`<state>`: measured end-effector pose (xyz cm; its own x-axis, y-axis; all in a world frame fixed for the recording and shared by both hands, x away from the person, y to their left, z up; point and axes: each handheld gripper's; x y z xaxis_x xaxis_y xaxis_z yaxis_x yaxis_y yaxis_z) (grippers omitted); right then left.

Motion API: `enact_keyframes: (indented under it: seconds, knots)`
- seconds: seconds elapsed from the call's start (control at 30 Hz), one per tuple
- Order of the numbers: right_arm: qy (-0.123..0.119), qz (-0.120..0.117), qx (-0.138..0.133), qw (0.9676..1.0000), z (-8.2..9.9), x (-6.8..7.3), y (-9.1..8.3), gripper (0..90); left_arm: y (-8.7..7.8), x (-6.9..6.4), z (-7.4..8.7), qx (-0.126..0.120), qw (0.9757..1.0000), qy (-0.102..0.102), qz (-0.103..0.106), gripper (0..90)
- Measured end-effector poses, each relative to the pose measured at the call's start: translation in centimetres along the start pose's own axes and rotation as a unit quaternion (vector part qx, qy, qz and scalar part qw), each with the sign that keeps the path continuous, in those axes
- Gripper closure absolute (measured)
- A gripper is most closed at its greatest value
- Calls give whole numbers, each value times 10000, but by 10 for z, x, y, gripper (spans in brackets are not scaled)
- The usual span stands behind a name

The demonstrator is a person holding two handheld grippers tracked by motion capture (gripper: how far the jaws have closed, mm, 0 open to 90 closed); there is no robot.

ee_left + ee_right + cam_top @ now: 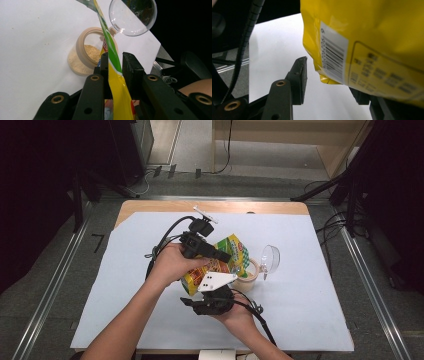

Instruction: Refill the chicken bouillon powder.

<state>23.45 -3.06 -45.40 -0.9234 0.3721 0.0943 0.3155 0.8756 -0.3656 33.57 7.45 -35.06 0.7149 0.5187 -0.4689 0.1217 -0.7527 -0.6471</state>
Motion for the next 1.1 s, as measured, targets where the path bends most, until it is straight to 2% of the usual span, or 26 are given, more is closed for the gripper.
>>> enact_keyframes:
  seconds: [0.2,0.57,0.63,0.8,0.9,1.1]
  knots:
    - [-20,-8,89,10000,3,1,4,505,-3,1,2,53,10000,55,-54,848]
    - [71,-114,172,9998,7,-1,8,426,-10,5,6,141,9997,130,-169,866]
    - [116,-130,167,9997,9,-2,8,426,-11,7,7,145,9997,94,-161,866]
    - [31,-188,233,9995,11,-1,9,434,-14,14,12,125,9999,-113,-39,864]
    - [-42,-150,252,9996,11,-1,10,434,-16,17,13,121,9998,-150,8,863]
    - [37,-66,338,9994,15,-7,10,440,-20,21,16,52,9998,-198,9,867]
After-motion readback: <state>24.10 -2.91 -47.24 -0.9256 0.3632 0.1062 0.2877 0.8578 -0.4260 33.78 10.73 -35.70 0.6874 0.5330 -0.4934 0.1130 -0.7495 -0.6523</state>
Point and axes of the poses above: each handheld gripper's, and its own axes: y roughly forward along the jaws, z roughly out of its underside, x roughly to its left, and after that the axes turned 7 degrees about -x, right-handed
